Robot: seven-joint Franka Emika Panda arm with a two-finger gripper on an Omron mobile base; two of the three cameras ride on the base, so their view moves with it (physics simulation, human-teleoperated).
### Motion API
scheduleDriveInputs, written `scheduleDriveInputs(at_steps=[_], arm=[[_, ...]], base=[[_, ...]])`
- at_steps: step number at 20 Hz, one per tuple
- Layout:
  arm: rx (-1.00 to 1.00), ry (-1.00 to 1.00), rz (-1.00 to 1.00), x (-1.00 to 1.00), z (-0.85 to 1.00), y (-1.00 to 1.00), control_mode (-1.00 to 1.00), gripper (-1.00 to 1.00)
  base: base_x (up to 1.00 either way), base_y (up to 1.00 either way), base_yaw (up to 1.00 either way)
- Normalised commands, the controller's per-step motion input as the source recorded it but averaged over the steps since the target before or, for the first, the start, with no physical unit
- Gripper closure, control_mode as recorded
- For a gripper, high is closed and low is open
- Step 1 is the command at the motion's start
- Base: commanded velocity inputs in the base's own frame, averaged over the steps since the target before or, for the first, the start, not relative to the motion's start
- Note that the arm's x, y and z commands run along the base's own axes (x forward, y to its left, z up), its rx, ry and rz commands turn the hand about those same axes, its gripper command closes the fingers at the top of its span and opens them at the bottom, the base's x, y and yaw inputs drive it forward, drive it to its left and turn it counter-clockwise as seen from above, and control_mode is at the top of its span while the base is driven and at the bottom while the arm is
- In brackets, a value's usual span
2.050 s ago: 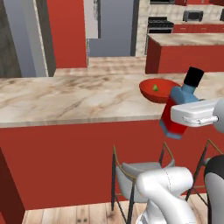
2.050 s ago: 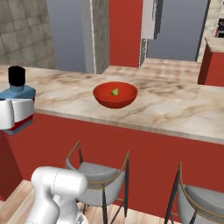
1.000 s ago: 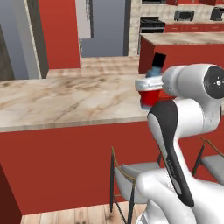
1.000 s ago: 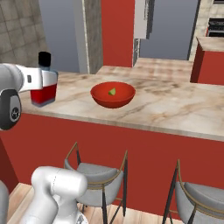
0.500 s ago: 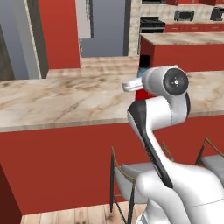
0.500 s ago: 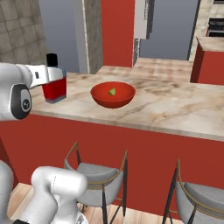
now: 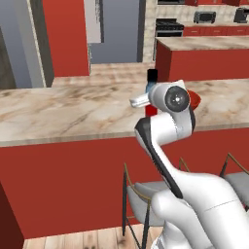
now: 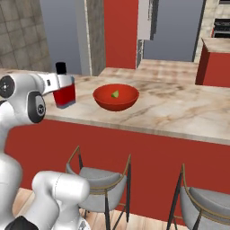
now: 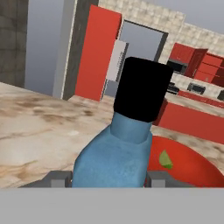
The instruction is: There is a bowl on the dining counter. Grab a lemon wedge from the fridge and place it in the bowl. Then get the liquor bottle and glass cup from the cabinet and place them next to the bowl.
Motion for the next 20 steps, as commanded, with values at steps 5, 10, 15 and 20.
scheduleDriveInputs(at_steps=[5,10,15,20], arm=[[0.00,0.00,0.00,0.47,-0.20,0.00,-1.00,1.00],[0.00,0.00,0.00,0.47,-0.07,0.00,-1.00,1.00],[0.00,0.00,0.00,0.32,-0.09,0.00,-1.00,1.00],[0.00,0.00,0.00,0.31,-0.07,0.00,-1.00,1.00]], base=[[0.00,0.00,0.00],[0.00,0.00,0.00],[0.00,0.00,0.00],[0.00,0.00,0.00]])
